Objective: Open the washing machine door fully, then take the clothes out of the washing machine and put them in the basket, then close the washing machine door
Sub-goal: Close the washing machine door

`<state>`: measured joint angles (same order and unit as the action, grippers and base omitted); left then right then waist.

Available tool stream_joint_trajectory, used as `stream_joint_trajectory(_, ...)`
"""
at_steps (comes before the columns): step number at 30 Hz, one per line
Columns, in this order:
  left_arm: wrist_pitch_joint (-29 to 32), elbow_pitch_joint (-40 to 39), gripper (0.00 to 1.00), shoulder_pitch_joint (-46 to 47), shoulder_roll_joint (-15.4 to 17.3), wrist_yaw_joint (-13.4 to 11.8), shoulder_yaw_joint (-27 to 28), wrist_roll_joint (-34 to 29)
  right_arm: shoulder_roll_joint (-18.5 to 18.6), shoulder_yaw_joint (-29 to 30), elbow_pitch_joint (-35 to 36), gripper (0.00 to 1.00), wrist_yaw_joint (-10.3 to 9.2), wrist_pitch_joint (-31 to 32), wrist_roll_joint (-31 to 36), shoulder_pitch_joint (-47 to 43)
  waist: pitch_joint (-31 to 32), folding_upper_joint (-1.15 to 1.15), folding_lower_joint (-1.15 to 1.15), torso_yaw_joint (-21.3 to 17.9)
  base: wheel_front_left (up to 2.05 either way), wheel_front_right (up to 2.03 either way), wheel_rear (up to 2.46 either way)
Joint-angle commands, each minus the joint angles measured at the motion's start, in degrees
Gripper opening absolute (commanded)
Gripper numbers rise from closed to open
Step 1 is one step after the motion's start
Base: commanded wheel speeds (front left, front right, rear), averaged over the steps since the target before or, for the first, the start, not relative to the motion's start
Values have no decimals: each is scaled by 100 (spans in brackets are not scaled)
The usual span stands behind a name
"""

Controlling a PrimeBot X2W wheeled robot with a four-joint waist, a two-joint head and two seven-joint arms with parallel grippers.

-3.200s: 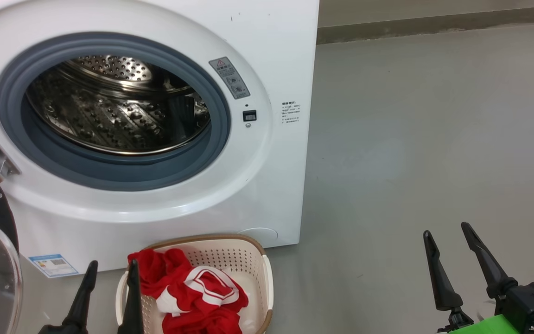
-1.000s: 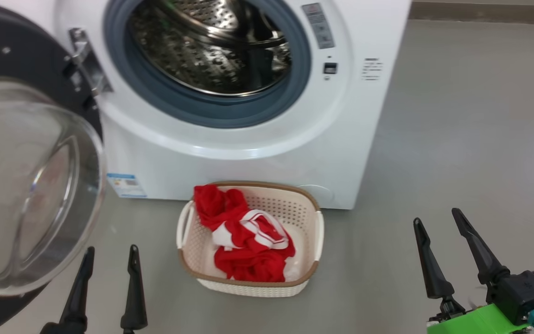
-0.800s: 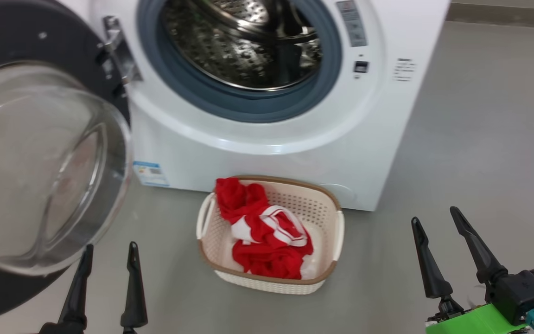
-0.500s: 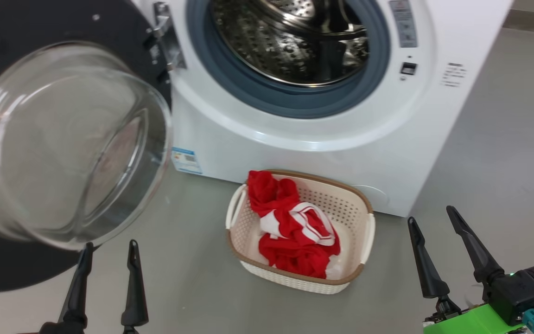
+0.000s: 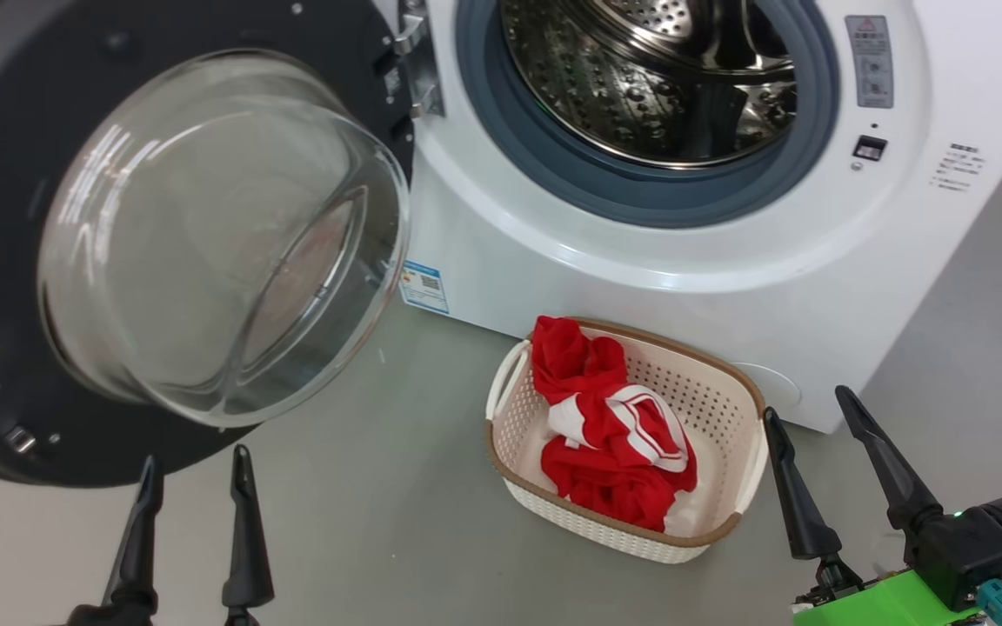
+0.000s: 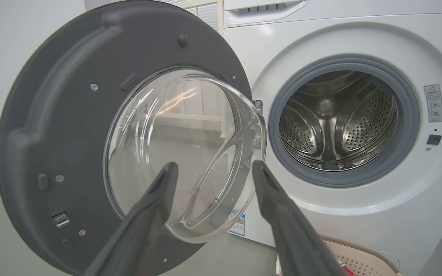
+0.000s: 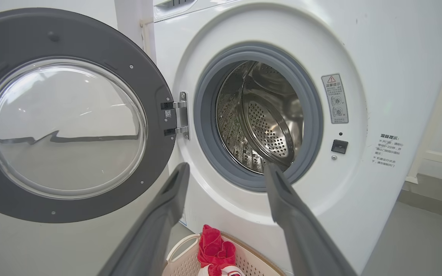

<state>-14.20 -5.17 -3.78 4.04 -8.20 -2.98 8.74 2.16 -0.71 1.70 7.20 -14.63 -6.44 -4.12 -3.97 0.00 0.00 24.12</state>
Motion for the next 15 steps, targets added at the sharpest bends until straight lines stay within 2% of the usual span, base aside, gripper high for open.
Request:
stream_joint_trajectory(1, -28, -193, 100, 77, 22, -60, 212, 51, 72, -135, 139, 100, 29, -37, 27, 229, 40, 0, 0, 105, 0, 0, 0)
stream_joint_trajectory(13, -53, -163, 100, 93, 65, -73, 283, 138, 72, -163, 126, 100, 29, -37, 35, 217, 44, 0, 0, 246, 0, 0, 0)
stream_joint_trajectory(14, -56, -152, 81, 102, 71, -68, 290, 143, 72, -168, 128, 100, 29, -37, 37, 216, 42, 0, 0, 243, 0, 0, 0)
stream_joint_trajectory(15, -59, -146, 47, 114, 75, -60, 293, 150, 72, -172, 128, 100, 29, -37, 38, 218, 40, 0, 0, 238, 0, 0, 0)
